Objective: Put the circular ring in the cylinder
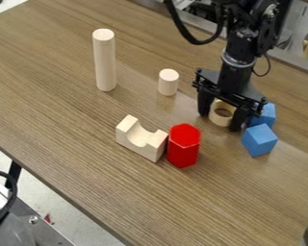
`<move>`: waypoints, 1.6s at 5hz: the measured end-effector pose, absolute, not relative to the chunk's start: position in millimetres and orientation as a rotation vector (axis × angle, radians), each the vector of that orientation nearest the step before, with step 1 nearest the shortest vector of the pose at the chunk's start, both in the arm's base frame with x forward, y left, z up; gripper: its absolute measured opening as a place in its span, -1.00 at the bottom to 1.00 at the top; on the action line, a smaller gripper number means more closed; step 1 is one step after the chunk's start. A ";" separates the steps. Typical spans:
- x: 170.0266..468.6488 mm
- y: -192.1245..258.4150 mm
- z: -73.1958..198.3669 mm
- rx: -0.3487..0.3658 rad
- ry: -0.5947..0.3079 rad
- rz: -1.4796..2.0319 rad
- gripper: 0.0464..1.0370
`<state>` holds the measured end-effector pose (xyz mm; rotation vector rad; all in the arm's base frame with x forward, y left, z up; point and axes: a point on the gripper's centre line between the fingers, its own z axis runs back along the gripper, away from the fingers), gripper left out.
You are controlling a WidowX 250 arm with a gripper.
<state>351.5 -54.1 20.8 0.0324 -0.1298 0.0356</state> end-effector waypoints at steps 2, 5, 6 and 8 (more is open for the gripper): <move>351.7 -50.7 21.6 0.038 -0.127 0.036 0.46; 322.9 -10.3 81.7 0.037 -0.177 0.186 0.46; 306.4 8.8 106.1 0.041 -0.208 0.282 0.46; 293.3 25.3 120.8 0.046 -0.225 0.352 0.46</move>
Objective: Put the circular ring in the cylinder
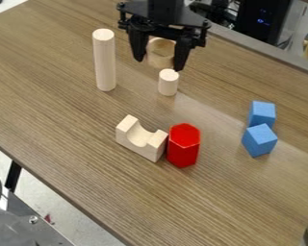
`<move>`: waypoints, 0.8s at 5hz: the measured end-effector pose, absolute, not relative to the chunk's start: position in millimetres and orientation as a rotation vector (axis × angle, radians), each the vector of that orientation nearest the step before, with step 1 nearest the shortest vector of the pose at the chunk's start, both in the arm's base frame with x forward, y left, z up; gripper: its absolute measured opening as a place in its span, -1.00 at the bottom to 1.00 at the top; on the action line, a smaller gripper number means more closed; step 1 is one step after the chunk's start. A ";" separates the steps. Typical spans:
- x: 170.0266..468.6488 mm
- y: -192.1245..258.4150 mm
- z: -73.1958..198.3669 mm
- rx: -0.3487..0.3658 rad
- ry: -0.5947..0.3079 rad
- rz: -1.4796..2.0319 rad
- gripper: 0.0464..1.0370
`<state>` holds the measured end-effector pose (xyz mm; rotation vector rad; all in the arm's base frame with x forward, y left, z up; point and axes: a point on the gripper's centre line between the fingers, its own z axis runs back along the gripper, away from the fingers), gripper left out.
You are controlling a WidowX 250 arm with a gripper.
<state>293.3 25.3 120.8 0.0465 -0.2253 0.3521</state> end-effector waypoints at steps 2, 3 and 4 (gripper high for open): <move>305.3 48.4 123.3 0.070 -0.212 0.386 0.46; 307.1 64.3 132.3 0.058 -0.217 0.422 0.46; 303.5 81.9 131.9 0.044 -0.199 0.447 0.46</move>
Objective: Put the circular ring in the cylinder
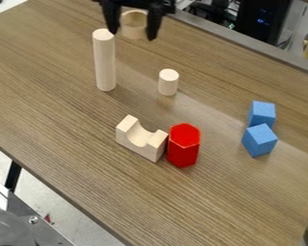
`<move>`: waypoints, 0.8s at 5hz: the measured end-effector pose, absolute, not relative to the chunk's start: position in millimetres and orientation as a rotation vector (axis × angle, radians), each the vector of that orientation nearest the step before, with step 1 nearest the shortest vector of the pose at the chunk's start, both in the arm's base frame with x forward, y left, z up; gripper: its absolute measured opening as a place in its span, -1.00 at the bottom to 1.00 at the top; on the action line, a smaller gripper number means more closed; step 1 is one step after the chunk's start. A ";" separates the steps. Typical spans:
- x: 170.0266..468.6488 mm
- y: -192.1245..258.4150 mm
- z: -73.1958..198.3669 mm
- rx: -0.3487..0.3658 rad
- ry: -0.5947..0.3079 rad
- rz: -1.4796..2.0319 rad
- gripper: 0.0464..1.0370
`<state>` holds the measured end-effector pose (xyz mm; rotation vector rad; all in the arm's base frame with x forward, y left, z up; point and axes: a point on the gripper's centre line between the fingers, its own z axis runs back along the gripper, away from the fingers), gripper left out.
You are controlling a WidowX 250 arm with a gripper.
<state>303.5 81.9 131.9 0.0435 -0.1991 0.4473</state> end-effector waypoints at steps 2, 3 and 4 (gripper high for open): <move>291.5 108.0 130.7 0.027 -0.175 0.478 0.46; 288.9 115.8 127.7 0.021 -0.164 0.487 0.46; 290.6 122.0 126.4 0.023 -0.169 0.489 0.46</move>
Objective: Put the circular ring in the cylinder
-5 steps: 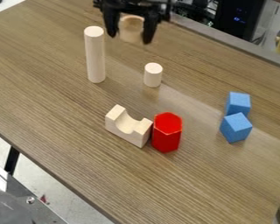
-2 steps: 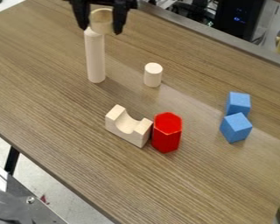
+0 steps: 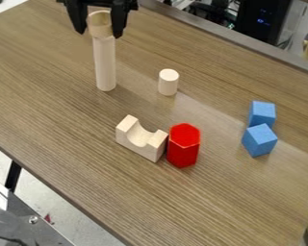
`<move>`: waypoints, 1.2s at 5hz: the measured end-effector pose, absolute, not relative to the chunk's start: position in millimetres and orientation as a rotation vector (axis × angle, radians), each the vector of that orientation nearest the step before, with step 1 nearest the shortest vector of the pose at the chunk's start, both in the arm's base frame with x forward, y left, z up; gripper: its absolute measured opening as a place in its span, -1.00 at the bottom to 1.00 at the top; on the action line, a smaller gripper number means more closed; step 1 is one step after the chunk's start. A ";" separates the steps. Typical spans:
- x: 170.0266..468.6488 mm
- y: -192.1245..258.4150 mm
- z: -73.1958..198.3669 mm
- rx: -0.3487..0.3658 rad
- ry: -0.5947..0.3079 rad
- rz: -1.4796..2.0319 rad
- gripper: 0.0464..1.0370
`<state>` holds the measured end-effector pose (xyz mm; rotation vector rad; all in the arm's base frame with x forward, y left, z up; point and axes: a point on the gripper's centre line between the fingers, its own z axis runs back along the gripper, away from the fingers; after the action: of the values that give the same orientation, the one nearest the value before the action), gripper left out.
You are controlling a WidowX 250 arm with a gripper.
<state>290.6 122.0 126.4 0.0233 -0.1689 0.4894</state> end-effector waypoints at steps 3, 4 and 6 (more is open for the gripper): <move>293.2 128.7 117.0 0.027 -0.160 0.480 0.46; 295.2 127.9 116.3 0.027 -0.167 0.477 0.46; 295.8 124.7 113.3 0.034 -0.165 0.468 0.46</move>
<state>295.8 124.7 113.3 0.0337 -0.1655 0.4680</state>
